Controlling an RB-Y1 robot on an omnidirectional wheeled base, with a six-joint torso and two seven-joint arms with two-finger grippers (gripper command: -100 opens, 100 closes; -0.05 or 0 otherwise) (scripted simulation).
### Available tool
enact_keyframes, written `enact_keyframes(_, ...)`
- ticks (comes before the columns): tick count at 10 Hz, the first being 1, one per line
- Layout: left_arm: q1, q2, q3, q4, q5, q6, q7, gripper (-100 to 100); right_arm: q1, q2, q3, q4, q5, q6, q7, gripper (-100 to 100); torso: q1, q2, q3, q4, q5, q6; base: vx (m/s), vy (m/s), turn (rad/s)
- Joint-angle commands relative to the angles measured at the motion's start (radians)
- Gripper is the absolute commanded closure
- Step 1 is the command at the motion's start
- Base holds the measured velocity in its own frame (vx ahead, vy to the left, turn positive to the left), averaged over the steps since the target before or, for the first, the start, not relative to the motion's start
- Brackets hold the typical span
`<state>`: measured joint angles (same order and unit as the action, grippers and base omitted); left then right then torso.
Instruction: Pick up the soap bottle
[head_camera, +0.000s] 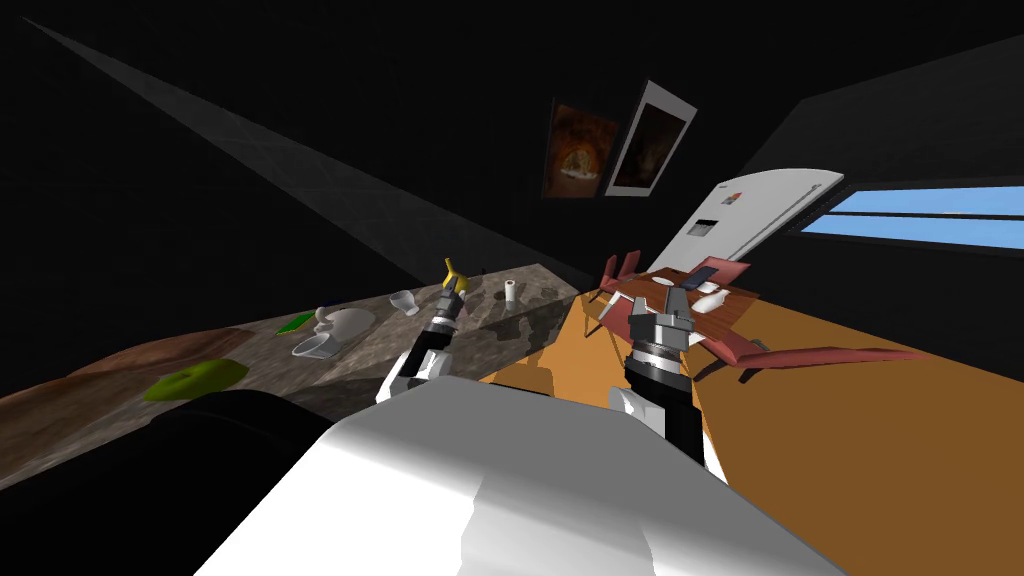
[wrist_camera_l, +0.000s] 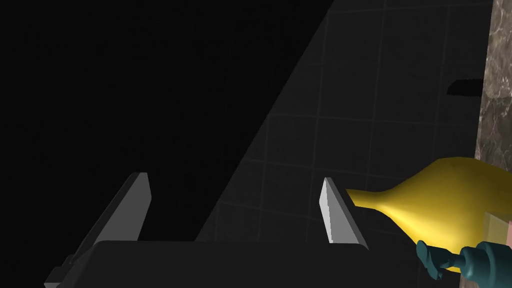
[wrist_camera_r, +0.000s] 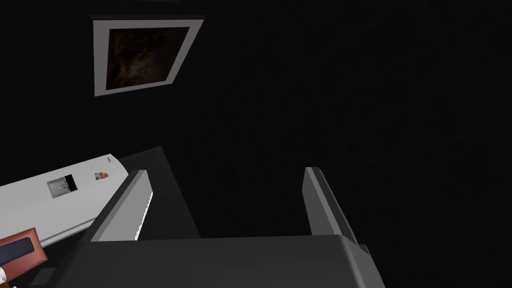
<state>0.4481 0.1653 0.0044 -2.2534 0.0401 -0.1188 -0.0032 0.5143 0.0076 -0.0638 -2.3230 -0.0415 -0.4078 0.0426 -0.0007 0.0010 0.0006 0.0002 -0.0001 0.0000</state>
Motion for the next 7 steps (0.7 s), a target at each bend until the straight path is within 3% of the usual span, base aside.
enact_keyframes(1, -0.004, 0.001, 0.001, 0.003, 0.000, 0.031, -0.002, -100, 0.000, 0.000, 0.000, 0.000, 0.000, 0.000, 0.000, 0, 0.000, 0.000, 0.000, 0.000, 0.000, 0.000, -0.008, -0.005, 0.002)
enact_keyframes(7, -0.055, 0.057, 0.050, -0.003, 0.032, 0.204, -0.026, -100, 0.000, 0.000, 0.000, 0.000, 0.000, 0.000, 0.000, 0, 0.000, 0.000, 0.000, 0.000, 0.000, 0.000, -0.014, -0.015, -0.008)
